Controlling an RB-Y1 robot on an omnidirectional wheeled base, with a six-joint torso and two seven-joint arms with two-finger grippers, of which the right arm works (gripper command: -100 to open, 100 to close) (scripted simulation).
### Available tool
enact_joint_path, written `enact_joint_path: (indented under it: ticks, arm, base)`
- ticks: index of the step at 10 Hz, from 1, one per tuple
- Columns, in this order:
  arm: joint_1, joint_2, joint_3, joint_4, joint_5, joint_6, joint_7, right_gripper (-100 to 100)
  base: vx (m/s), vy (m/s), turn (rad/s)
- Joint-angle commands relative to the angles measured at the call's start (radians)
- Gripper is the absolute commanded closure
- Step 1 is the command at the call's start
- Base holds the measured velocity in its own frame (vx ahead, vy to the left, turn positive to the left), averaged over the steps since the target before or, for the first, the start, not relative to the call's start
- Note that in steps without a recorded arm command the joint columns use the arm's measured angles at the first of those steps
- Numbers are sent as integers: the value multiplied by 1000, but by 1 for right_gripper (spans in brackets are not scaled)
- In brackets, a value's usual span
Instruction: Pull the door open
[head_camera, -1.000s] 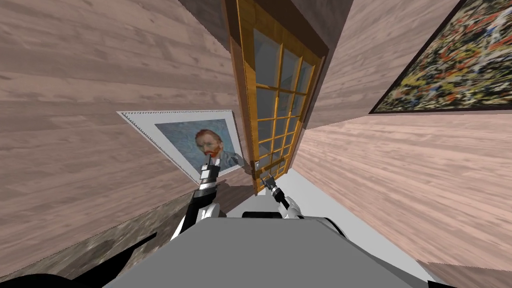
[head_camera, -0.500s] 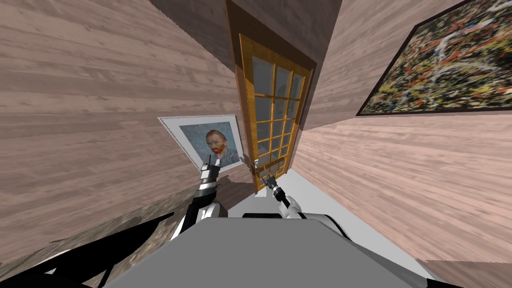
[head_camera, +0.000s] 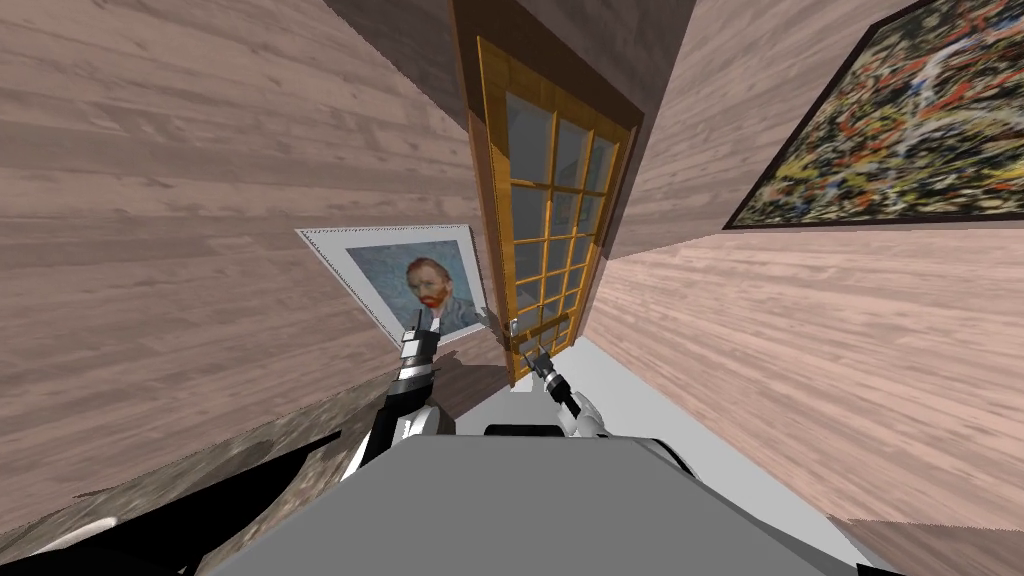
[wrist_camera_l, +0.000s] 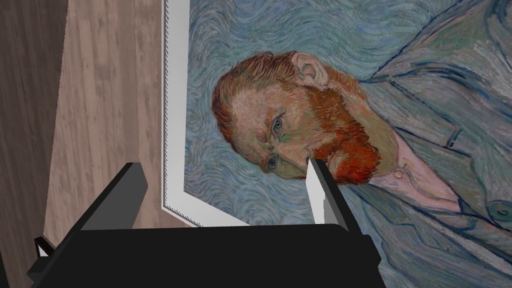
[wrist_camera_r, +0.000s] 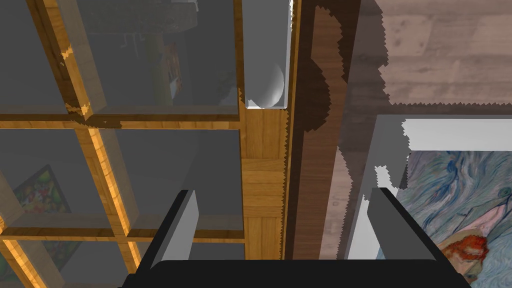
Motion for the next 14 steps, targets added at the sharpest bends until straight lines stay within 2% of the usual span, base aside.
enact_joint_path:
  ticks: [1,2,5,6,8,11,14]
  arm:
    - [-16,-4,-5,50,-4,-10,7,-100]
    - [28,-11,-1,-22,-2,16,-5,-100]
    - [50,-27,-9,-42,-12,28,-2,-100]
    - [50,-27,-9,-33,-12,28,-2,-100]
    - [76,-41,-18,-65,-23,42,1,-100]
    - [87,-47,-22,-75,-28,48,2,-100]
    - [141,-66,-41,-128,-53,78,9,-100]
  base:
    - [0,0,0]
    - [-57,-9,221]
    - [-95,0,157]
    - [-36,7,55]
    - [-31,20,209]
    - [-12,9,83]
    - [-5,23,297]
